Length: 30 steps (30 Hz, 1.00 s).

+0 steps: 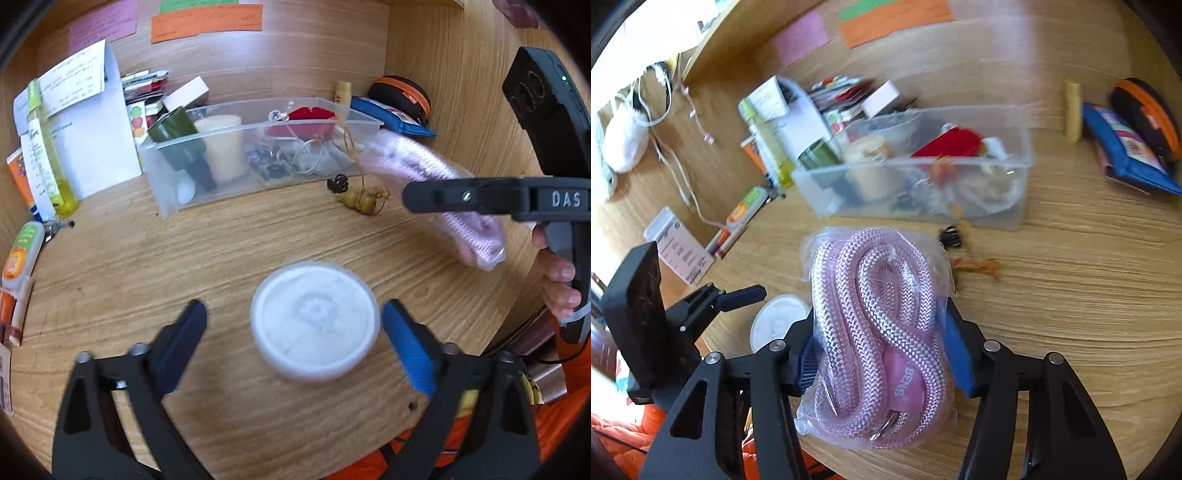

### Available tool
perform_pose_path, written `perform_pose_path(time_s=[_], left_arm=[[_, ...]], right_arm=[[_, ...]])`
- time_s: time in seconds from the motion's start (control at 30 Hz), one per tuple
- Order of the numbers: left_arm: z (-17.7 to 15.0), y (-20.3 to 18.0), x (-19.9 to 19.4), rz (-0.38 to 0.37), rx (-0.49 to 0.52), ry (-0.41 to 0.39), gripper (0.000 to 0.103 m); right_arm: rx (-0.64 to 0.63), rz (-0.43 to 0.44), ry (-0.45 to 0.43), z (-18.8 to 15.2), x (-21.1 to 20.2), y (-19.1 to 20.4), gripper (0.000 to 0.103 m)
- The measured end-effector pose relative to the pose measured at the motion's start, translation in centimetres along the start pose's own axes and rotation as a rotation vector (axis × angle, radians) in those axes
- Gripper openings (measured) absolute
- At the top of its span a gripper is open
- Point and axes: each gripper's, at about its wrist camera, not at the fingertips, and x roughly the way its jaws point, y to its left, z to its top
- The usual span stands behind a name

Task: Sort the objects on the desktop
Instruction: 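Grasp the white lidded tub with left tool while right tool grasps the pink rope bag, then lower the white tub into the box with left tool while right tool drops the pink rope bag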

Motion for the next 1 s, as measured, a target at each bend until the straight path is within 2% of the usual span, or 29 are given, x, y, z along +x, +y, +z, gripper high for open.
perform_pose_path(time_s=[0.03,0.07,0.23,0.4,0.57,0.77,1.0], left_arm=[[0.1,0.0,0.4,-0.023,-0.001,0.019,0.068],[0.2,-0.1,0.5,-0.028,-0.003,0.027,0.065],[0.9,0.6,0.6,-0.002,-0.025,0.021,0.065],[2.4,1.9,-0.2,0.004,-0.065,-0.02,0.065],[4.9,3.8,-1.3,0.016,-0.11,-0.086,0.065],[8.1,5.3,-2.4,0.039,-0.116,-0.159,0.065],[11.7,7.2,-2.2,0.059,-0.112,-0.202,0.065]], right_arm=[[0.006,-0.005,-0.012,0.1,-0.4,-0.3,0.054],[0.011,-0.008,-0.022,0.2,-0.7,-0.6,0.054],[0.025,-0.013,-0.06,0.7,-1.7,-1.6,0.054],[0.017,-0.013,-0.096,1.9,-2.3,-1.9,0.054],[0.012,-0.006,-0.14,3.7,-2.8,-2.2,0.054],[0.002,-0.005,-0.176,6.0,-2.8,-2.4,0.054],[-0.006,0.007,-0.2,9.2,-1.8,-2.3,0.054]])
